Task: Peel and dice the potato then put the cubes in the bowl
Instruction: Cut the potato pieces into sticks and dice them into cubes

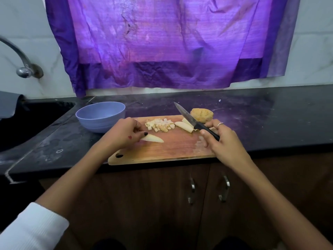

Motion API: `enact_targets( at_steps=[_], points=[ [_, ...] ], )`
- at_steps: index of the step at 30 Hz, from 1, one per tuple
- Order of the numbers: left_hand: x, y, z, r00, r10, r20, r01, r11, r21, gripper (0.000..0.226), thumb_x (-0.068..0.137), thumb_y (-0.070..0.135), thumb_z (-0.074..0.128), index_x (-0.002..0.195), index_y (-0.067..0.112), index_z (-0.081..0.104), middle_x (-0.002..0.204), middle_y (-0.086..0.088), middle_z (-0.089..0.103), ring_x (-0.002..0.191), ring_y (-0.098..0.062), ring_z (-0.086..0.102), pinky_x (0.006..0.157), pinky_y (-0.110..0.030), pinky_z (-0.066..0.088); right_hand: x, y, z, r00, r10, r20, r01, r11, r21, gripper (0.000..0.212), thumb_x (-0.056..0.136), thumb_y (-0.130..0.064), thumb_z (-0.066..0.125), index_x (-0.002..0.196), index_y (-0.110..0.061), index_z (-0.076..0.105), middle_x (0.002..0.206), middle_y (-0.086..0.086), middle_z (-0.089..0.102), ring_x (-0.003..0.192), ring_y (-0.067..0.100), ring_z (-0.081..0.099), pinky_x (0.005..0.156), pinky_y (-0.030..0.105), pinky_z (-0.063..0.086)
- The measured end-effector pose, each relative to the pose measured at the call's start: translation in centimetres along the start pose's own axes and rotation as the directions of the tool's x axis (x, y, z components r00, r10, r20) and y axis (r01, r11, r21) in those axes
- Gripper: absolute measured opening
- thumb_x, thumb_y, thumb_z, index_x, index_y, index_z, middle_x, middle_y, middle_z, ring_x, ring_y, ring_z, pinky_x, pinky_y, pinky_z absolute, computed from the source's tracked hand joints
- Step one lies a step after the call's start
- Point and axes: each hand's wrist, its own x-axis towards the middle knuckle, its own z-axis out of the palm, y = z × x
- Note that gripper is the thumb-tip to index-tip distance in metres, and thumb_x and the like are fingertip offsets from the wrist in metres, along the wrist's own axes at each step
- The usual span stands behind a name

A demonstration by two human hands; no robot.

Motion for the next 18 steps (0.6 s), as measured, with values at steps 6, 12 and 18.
enact_targets(
  at_steps=[6,12,18],
  points=[
    [-1.0,-0.6,0.7,0.981,-0.112,-0.16,0.104,0.993,-0.062,0.016,0.093,0.027,0.06,0.104,0.018,0.068,0.086,-0.002,0.065,0.068,-0.017,0.06,0.054,-0.029,0.05,-0.6,-1.5,0.1,0.997,-0.01,0.075,0.014,0.998,-0.06,0.011,0.096,-0.023,0.054,0.106,-0.018,0.054,0.087,-0.001,0.065,0.068,-0.002,0.061,0.057,0.008,0.041],
    [-1.9,0.4,2.1,0.973,-0.168,-0.156,0.157,0.984,-0.084,0.039,0.09,0.034,0.056,0.127,0.024,0.053,0.094,-0.007,0.069,0.088,-0.023,0.065,0.085,-0.039,0.053,-1.0,-3.1,0.8,0.998,0.026,0.05,-0.022,0.997,-0.07,0.013,0.096,-0.022,0.053,0.107,-0.027,0.048,0.083,-0.003,0.061,0.077,0.01,0.06,0.061,0.019,0.044],
    [-2.2,1.6,1.5,0.998,-0.006,-0.063,-0.005,0.985,-0.173,0.031,0.093,0.031,0.06,0.121,0.019,0.061,0.082,0.006,0.066,0.077,-0.003,0.057,0.067,-0.021,0.04,-1.9,-4.6,1.5,0.993,0.047,0.11,-0.04,0.997,-0.072,0.038,0.097,-0.018,0.051,0.134,-0.027,0.047,0.082,-0.01,0.056,0.072,0.003,0.055,0.057,0.006,0.04]
  ],
)
